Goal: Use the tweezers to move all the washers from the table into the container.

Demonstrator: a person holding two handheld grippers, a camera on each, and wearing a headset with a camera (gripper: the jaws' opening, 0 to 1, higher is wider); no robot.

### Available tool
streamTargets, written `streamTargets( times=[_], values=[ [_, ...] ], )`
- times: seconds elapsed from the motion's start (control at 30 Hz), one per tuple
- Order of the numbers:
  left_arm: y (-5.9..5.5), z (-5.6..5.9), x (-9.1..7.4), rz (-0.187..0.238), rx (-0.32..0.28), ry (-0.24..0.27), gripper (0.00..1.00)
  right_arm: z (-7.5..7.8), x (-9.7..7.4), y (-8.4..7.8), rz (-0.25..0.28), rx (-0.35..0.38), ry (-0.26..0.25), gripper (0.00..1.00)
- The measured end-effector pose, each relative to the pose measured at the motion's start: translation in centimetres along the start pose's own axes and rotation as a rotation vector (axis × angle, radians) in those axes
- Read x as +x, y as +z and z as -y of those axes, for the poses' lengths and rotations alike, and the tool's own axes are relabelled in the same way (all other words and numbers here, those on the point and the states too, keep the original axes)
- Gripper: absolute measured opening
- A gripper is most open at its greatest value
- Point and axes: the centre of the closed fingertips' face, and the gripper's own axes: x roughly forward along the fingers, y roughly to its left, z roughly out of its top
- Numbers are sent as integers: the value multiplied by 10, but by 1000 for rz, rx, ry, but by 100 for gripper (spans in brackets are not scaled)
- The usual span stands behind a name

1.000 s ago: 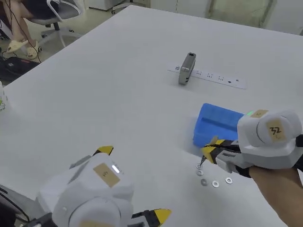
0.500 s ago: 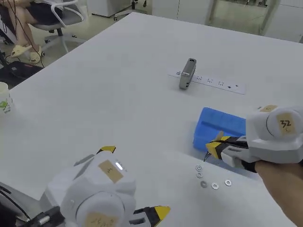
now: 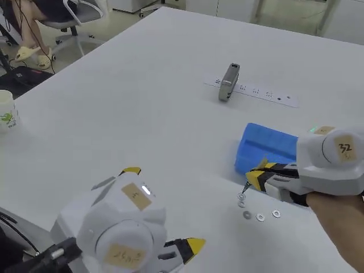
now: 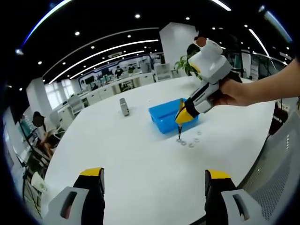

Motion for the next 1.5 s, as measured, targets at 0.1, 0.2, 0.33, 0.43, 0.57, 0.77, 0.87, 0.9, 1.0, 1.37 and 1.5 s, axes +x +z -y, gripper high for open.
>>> streamTargets(
  times=[0.1, 0.2, 0.33, 0.43, 0.57, 0.77, 0.87, 0.9, 1.0, 1.37, 1.5],
  values=[
    [-1, 1, 0, -4, 2, -2, 90, 1, 0, -1, 0, 0, 0, 2],
    [-1, 1, 0, -7, 2, -4, 90, 3, 0, -3, 0, 6, 2, 3],
    [-2, 1, 0, -10, 3, -4, 90, 6, 1, -3, 5, 7, -2, 3],
    [-2, 1, 1, -12, 3, -4, 89, 7, 1, -2, 5, 5, -1, 3],
    [-2, 1, 1, -14, 6, -6, 89, 9, 2, -2, 7, 23, 0, 3],
    [-2, 1, 1, -13, 8, -6, 89, 10, 2, -1, 9, 35, -3, 3],
    [-2, 1, 1, -14, 6, -5, 88, 9, 2, 0, 13, 43, 0, 3],
    [-2, 1, 1, -14, 6, -5, 88, 9, 2, -1, 10, 44, 1, 3],
    [-2, 1, 1, -13, 5, -5, 88, 8, 3, -1, 12, 46, 0, 3],
    [-3, -1, 0, -16, 6, 4, 88, 6, 5, -1, -16, 3, -2, 0],
    [-3, -1, 0, -16, 9, 3, 88, 6, 0, 5, -8, 12, -1, 0]
  ],
)
